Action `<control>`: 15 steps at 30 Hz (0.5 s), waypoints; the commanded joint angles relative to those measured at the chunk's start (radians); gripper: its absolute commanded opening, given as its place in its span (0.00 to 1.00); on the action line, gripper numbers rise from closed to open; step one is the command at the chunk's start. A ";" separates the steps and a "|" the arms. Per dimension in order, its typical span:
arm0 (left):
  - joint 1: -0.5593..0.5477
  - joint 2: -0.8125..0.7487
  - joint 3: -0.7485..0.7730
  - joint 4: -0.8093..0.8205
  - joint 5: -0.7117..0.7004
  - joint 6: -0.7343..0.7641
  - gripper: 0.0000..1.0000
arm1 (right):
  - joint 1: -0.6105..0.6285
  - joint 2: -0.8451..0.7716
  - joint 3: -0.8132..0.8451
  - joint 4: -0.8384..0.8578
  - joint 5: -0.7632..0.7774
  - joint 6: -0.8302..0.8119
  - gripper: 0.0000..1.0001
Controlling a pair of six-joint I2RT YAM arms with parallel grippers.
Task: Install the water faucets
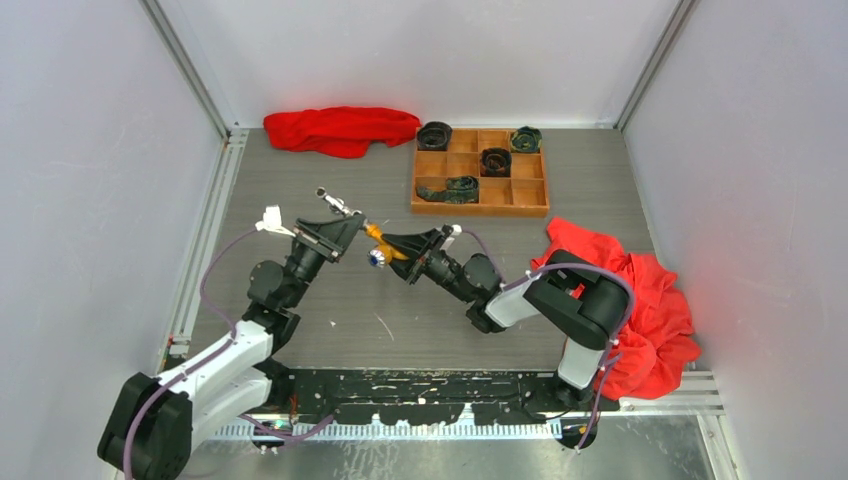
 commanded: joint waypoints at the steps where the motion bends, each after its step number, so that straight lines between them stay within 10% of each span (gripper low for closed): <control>1: -0.023 0.022 -0.001 0.229 0.109 -0.064 0.00 | -0.008 -0.020 -0.017 0.068 0.062 0.215 0.01; 9: -0.024 0.009 -0.004 0.218 0.097 -0.072 0.00 | -0.008 -0.028 -0.046 0.080 0.086 0.206 0.03; 15: -0.024 -0.038 -0.015 0.149 0.064 -0.090 0.00 | -0.011 -0.020 -0.060 0.111 0.099 0.208 0.46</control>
